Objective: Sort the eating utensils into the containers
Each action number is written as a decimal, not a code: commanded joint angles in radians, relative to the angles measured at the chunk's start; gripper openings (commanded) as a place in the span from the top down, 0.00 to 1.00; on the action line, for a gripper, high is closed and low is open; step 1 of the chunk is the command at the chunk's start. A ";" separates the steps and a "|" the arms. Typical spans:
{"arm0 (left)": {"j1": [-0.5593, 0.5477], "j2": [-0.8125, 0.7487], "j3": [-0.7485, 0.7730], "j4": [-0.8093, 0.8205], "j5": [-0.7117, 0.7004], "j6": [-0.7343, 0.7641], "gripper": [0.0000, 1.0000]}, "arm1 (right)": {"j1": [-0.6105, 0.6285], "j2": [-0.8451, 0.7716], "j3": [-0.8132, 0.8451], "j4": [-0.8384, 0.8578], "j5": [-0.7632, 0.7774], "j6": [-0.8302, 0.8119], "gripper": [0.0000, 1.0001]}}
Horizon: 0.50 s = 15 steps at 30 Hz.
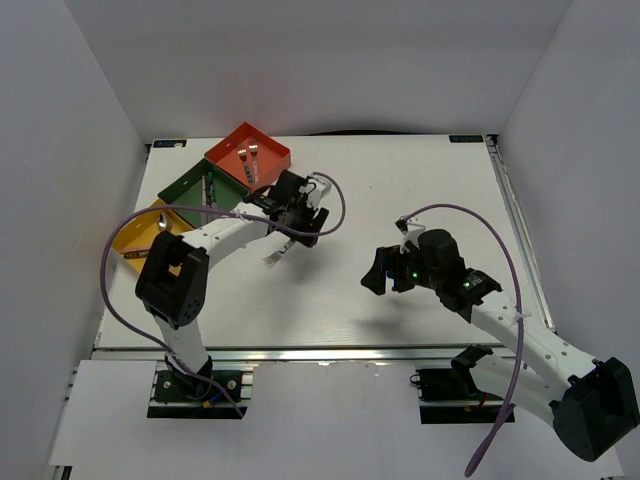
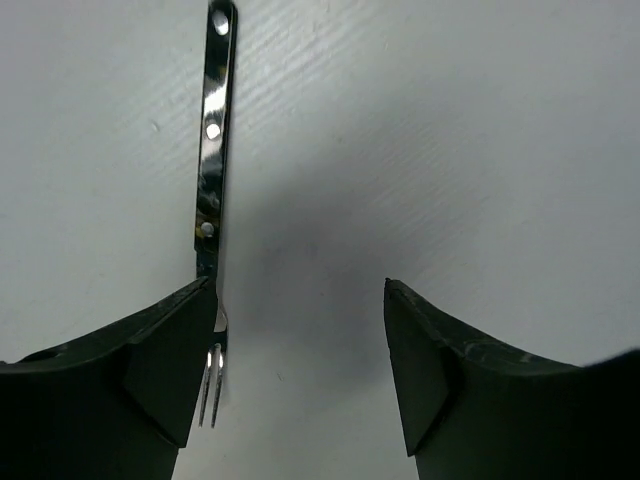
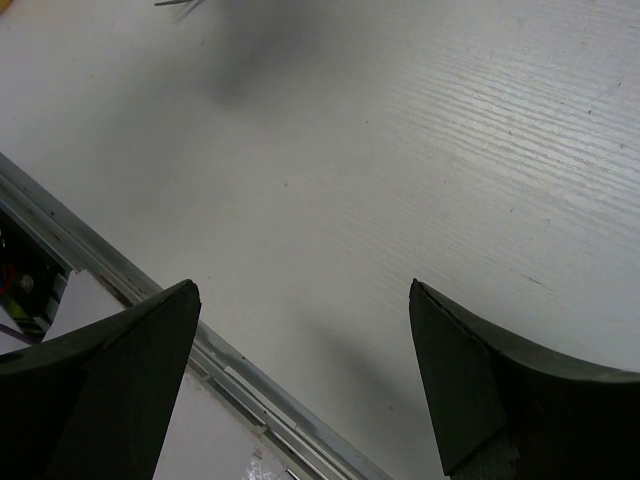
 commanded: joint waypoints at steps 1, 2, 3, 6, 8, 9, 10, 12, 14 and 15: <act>0.009 0.006 -0.035 0.072 0.011 0.010 0.23 | 0.004 -0.024 0.003 -0.004 -0.020 0.004 0.11; 0.009 0.018 -0.038 0.088 -0.022 0.006 0.24 | 0.004 -0.028 0.000 -0.004 -0.027 0.008 0.11; 0.009 0.049 -0.035 0.096 -0.038 0.003 0.24 | 0.004 -0.034 -0.011 -0.003 -0.032 0.010 0.11; 0.012 0.101 -0.044 0.148 -0.095 -0.008 0.25 | 0.004 -0.065 -0.022 -0.006 -0.033 0.017 0.11; 0.012 0.132 -0.040 0.168 -0.081 -0.011 0.25 | 0.004 -0.082 -0.025 -0.020 -0.023 0.014 0.11; 0.012 0.152 -0.030 0.160 -0.078 -0.016 0.26 | 0.004 -0.085 -0.027 -0.023 -0.018 0.013 0.11; 0.012 0.187 -0.024 0.157 -0.072 -0.017 0.29 | 0.004 -0.090 -0.027 -0.029 -0.015 0.010 0.11; 0.012 0.210 -0.030 0.169 -0.078 -0.026 0.31 | 0.004 -0.093 -0.028 -0.030 -0.012 0.010 0.11; 0.012 0.230 -0.046 0.195 -0.088 -0.028 0.32 | 0.004 -0.093 -0.031 -0.026 -0.018 0.011 0.11; 0.012 0.238 -0.044 0.197 -0.087 -0.025 0.33 | 0.004 -0.091 -0.031 -0.024 -0.020 0.011 0.11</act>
